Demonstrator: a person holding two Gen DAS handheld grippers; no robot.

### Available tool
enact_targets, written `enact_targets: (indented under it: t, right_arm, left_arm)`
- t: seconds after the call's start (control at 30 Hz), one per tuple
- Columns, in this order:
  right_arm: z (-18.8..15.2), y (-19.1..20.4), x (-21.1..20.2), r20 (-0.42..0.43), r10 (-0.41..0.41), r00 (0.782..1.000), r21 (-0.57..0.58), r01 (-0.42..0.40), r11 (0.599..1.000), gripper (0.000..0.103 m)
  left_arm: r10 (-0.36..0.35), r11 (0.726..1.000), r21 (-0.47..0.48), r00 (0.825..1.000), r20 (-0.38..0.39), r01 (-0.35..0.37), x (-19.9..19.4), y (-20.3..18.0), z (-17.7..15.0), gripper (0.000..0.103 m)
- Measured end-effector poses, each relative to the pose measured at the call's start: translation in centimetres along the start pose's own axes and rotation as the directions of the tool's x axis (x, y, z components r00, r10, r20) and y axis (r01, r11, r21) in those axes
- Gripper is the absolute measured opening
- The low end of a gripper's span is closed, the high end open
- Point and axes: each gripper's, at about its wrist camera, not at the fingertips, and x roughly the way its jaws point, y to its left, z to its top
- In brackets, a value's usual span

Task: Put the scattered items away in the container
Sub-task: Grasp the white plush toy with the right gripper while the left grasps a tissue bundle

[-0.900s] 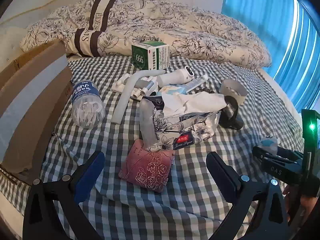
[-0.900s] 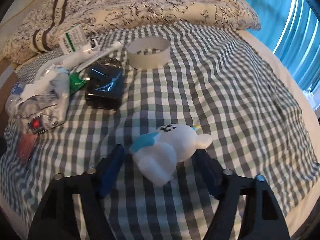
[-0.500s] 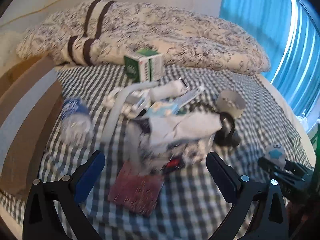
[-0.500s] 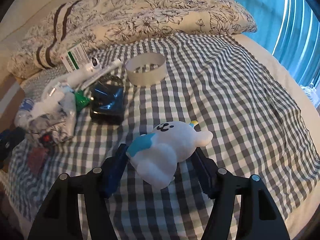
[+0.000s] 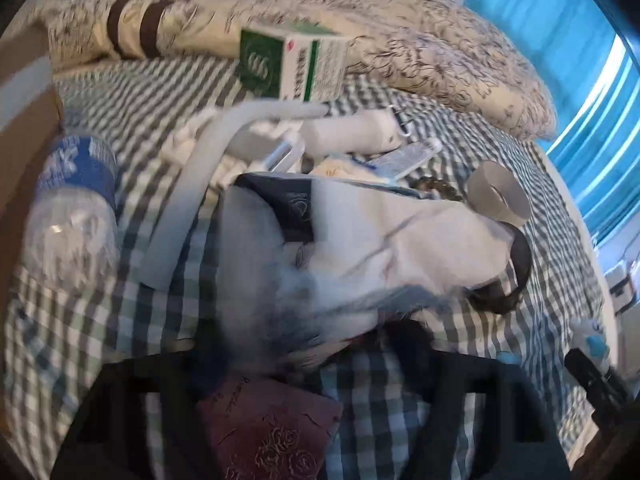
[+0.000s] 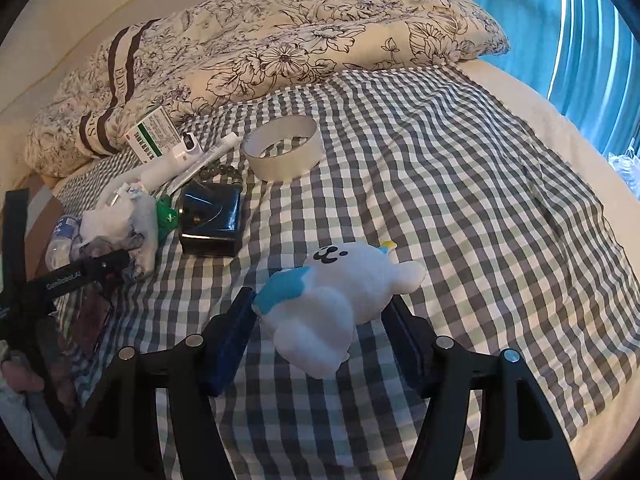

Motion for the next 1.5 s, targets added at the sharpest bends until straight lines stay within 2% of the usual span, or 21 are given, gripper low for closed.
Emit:
enact_targets:
  t: [0.1, 0.2, 0.37, 0.53, 0.63, 0.73, 0.87, 0.97, 1.03, 1.1, 1.23, 1.27, 1.3, 1.33, 1.4, 1.47, 1.5]
  right_arm:
    - [0.2, 0.7, -0.7, 0.013, 0.002, 1.000, -0.011, -0.002, 1.000, 0.064]
    - [0.5, 2.1, -1.9, 0.032, 0.013, 0.999, -0.039, -0.011, 0.999, 0.064]
    - [0.7, 4.7, -3.9, 0.057, 0.031, 0.998, -0.086, -0.026, 0.996, 0.064]
    - [1.6, 9.3, -7.0, 0.099, 0.089, 0.991, -0.169, -0.071, 0.983, 0.064]
    - [2.9, 13.8, -8.7, 0.119, 0.171, 0.978, -0.217, -0.143, 0.966, 0.064]
    - [3.9, 18.8, -9.8, 0.139, 0.270, 0.953, -0.272, -0.225, 0.936, 0.064]
    - [5.9, 27.2, -10.8, 0.136, 0.420, 0.897, -0.344, -0.355, 0.869, 0.064]
    - [7.8, 33.3, -9.9, 0.080, 0.500, 0.862, -0.368, -0.441, 0.819, 0.064]
    - [9.0, 37.1, -9.3, 0.054, 0.506, 0.861, -0.381, -0.451, 0.807, 0.064]
    - [9.5, 41.3, -7.9, 0.020, 0.490, 0.871, -0.418, -0.438, 0.796, 0.064]
    - [9.0, 46.0, -4.6, -0.059, 0.457, 0.887, -0.417, -0.438, 0.796, 0.064]
    - [8.8, 46.5, -3.9, -0.069, 0.451, 0.890, -0.410, -0.437, 0.800, 0.065]
    - [8.6, 46.7, -3.5, -0.073, 0.444, 0.893, -0.406, -0.433, 0.805, 0.066]
    - [8.7, 46.8, -3.0, -0.076, 0.439, 0.895, -0.402, -0.430, 0.808, 0.069]
    - [8.9, 47.3, -2.4, -0.084, 0.437, 0.896, -0.400, -0.432, 0.809, 0.096]
    - [9.0, 47.2, -2.8, -0.067, 0.452, 0.889, -0.395, -0.440, 0.807, 0.099]
    - [9.2, 46.9, -3.0, -0.054, 0.452, 0.890, -0.389, -0.436, 0.811, 0.099]
  left_arm:
    - [0.000, 1.000, 0.026, 0.999, 0.034, -0.001, -1.8, -1.0, -0.4, 0.031]
    - [-0.006, 0.999, 0.037, 0.998, 0.062, 0.003, -3.4, -1.4, -0.5, 0.025]
    - [0.028, 0.998, 0.044, 0.994, 0.104, -0.033, -7.1, -1.1, -0.6, 0.024]
    - [0.061, 0.998, -0.009, 0.984, 0.170, -0.060, -13.0, 1.4, 0.1, 0.024]
    - [0.098, 0.995, -0.042, 0.972, 0.213, -0.091, -16.8, 3.8, 1.0, 0.024]
    - [0.149, 0.988, -0.080, 0.955, 0.256, -0.133, -21.0, 7.4, 2.6, 0.024]
    - [0.262, 0.964, -0.129, 0.921, 0.287, -0.234, -25.3, 13.0, 4.0, 0.024]
    - [0.296, 0.949, -0.183, 0.924, 0.243, -0.256, -26.0, 18.3, 4.0, 0.024]
    - [0.328, 0.934, -0.215, 0.921, 0.211, -0.284, -25.5, 20.9, 3.6, 0.024]
    - [0.357, 0.917, -0.250, 0.918, 0.173, -0.310, -24.4, 23.4, 3.0, 0.024]
    - [0.369, 0.902, -0.289, 0.921, 0.126, -0.322, -22.3, 26.1, 2.2, 0.024]
    - [0.376, 0.897, -0.295, 0.919, 0.118, -0.329, -21.8, 26.6, 2.3, 0.029]
    - [0.389, 0.891, -0.299, 0.915, 0.110, -0.343, -21.5, 27.0, 2.3, 0.042]
    - [0.406, 0.883, -0.302, 0.908, 0.105, -0.360, -21.3, 27.2, 2.3, 0.050]
    - [0.433, 0.870, -0.308, 0.895, 0.101, -0.386, -21.0, 27.4, 2.4, 0.084]
    - [0.460, 0.856, -0.318, 0.881, 0.110, -0.408, -21.3, 27.3, 2.6, 0.099]
    - [0.469, 0.853, -0.322, 0.875, 0.123, -0.411, -21.5, 27.3, 2.7, 0.100]
